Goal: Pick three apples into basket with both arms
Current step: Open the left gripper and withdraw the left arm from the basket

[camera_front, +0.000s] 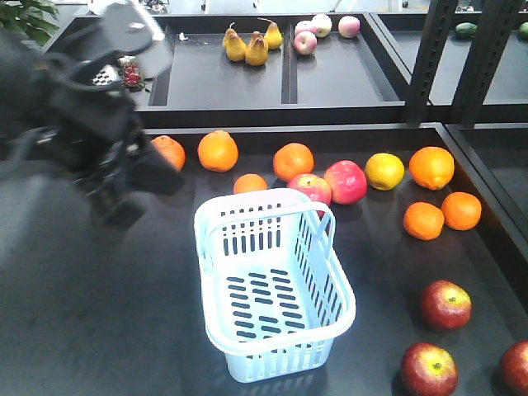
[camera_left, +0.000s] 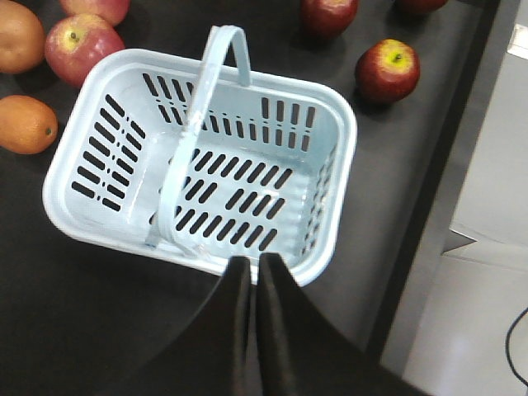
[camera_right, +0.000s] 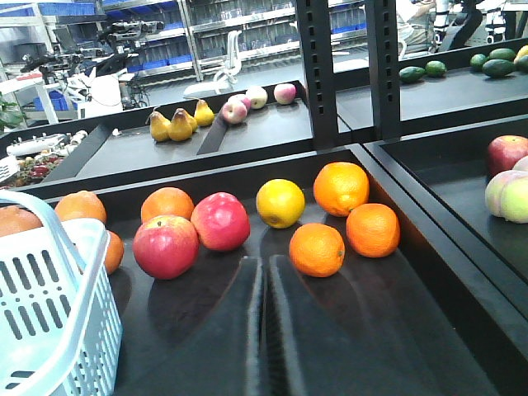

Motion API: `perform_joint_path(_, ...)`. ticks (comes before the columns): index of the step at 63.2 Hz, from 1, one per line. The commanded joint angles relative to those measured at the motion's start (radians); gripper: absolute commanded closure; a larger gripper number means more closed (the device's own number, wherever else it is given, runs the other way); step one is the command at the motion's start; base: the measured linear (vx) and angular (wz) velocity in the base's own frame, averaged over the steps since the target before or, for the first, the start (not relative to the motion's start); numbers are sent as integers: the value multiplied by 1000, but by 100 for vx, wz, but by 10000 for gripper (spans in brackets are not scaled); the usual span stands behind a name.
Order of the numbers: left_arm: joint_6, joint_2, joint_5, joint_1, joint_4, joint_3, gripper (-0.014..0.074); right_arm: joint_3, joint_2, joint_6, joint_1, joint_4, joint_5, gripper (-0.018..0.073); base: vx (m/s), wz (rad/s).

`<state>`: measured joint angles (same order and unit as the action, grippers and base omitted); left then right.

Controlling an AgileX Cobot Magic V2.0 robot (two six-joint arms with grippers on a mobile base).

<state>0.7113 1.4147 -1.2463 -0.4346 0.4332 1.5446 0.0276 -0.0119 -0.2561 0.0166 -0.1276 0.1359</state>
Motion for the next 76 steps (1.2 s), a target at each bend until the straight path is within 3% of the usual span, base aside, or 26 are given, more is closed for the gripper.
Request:
perform_joint_path(1, -12, -129, 28, -2, 28, -51, 604, 15, -13, 5, 4, -2, -74, 564, 0, 0)
perform_joint_path(15, -54, -385, 267, -2, 23, -379, 604, 15, -13, 5, 4, -2, -74, 564, 0, 0)
perform_joint_path(32, -182, -644, 579, -2, 35, -888, 604, 15, -13, 5, 4, -2, -74, 564, 0, 0)
perform_joint_path(44, -197, -811, 758, -2, 150, -1158, 604, 15, -13, 5, 4, -2, -74, 564, 0, 0)
perform_joint_path(53, -195, -900, 862, -2, 258, -1232, 604, 15, -13, 5, 4, -2, -74, 564, 0, 0)
perform_joint_path(76, -192, -932, 847, -2, 259, -1235, 604, 15, -13, 5, 4, -2, -74, 564, 0, 0)
